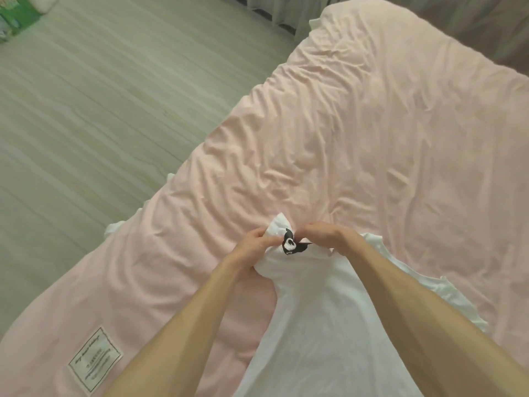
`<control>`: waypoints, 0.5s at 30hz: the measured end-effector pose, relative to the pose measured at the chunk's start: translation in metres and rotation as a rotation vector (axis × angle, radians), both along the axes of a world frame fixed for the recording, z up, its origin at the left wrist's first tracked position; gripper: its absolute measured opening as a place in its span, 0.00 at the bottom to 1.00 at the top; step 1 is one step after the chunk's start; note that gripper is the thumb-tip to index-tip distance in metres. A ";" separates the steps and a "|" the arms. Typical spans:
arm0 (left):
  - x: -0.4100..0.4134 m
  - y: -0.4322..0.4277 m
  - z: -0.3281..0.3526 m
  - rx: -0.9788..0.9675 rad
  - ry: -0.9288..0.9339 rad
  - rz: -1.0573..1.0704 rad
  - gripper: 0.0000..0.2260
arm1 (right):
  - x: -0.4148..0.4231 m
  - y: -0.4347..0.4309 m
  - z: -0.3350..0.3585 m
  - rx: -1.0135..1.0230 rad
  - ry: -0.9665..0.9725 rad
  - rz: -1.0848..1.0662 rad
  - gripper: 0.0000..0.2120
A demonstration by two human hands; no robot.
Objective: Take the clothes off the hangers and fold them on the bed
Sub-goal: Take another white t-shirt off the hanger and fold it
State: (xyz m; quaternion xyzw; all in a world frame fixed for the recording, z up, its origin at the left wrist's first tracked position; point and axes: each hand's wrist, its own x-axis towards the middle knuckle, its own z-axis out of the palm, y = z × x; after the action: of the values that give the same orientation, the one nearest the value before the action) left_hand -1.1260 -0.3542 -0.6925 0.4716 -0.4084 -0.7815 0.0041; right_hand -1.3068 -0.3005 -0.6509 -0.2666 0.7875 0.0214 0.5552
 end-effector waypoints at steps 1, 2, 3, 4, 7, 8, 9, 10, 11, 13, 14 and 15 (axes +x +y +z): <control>-0.002 -0.001 0.002 -0.040 0.010 -0.003 0.09 | -0.002 0.000 0.004 -0.002 -0.022 0.000 0.07; -0.003 -0.003 0.005 -0.067 0.029 0.012 0.07 | -0.004 0.000 0.004 -0.042 -0.030 -0.020 0.05; -0.005 -0.004 0.009 -0.089 0.050 0.049 0.06 | -0.006 0.000 0.005 -0.113 -0.045 -0.061 0.04; -0.008 -0.005 0.012 -0.122 0.059 0.101 0.05 | -0.007 0.001 0.007 -0.203 -0.049 -0.130 0.03; -0.012 -0.007 0.014 -0.298 0.062 0.286 0.04 | -0.009 -0.002 0.010 -0.525 -0.012 -0.498 0.10; -0.013 -0.007 0.013 -0.385 0.032 0.307 0.04 | -0.010 -0.003 0.012 -0.612 0.015 -0.588 0.11; -0.013 -0.005 0.011 -0.454 -0.013 0.301 0.06 | -0.012 -0.004 0.012 -0.650 0.047 -0.618 0.09; -0.013 -0.003 0.009 -0.487 -0.081 0.265 0.09 | -0.014 -0.004 0.010 -0.631 0.074 -0.597 0.06; -0.011 0.000 0.009 -0.476 -0.160 0.207 0.13 | -0.015 -0.003 0.008 -0.571 0.089 -0.527 0.07; -0.006 0.008 0.010 -0.405 -0.309 0.033 0.15 | -0.015 0.002 0.000 -0.423 0.064 -0.381 0.20; -0.004 0.012 0.009 -0.369 -0.337 -0.042 0.13 | -0.013 0.004 -0.002 -0.366 0.053 -0.316 0.26; -0.002 0.016 0.006 -0.345 -0.327 -0.076 0.12 | -0.010 0.005 -0.004 -0.326 0.059 -0.232 0.33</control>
State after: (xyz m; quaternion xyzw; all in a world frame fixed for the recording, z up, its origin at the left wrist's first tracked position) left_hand -1.1276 -0.3379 -0.6869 0.5684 -0.5486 -0.6130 -0.0110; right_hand -1.3168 -0.2957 -0.6546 -0.2596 0.8219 -0.1628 0.4802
